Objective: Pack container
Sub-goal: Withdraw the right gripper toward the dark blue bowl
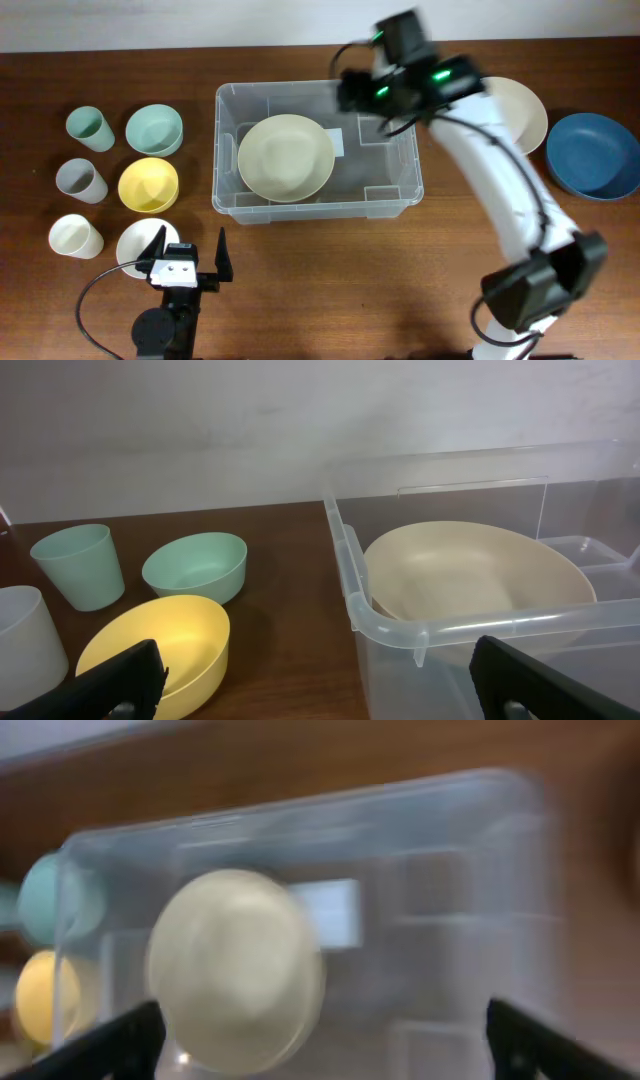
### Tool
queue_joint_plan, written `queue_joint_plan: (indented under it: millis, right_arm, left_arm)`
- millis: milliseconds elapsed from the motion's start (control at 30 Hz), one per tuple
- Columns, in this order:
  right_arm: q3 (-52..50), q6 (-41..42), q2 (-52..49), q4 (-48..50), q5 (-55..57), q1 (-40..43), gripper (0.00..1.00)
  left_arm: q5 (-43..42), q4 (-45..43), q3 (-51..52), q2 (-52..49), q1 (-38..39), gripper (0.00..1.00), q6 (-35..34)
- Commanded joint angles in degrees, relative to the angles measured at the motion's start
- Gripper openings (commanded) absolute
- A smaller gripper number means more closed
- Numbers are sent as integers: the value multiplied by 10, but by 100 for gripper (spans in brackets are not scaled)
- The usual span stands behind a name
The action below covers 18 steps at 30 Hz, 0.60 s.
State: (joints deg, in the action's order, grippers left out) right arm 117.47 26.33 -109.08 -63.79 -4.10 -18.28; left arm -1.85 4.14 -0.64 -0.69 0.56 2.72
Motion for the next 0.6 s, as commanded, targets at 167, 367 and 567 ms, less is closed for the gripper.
queue_joint_plan:
  millis: [167, 367, 567]
  right_arm:
    - [86, 91, 17, -147, 118, 221, 99]
    - [56, 137, 3, -168, 101, 386, 99]
    - [19, 140, -29, -161, 54, 502, 99]
  left_arm:
    - [2, 4, 2, 4, -3, 99, -3]
    - [2, 4, 2, 4, -3, 99, -3]
    - [2, 4, 2, 4, -3, 99, -3]
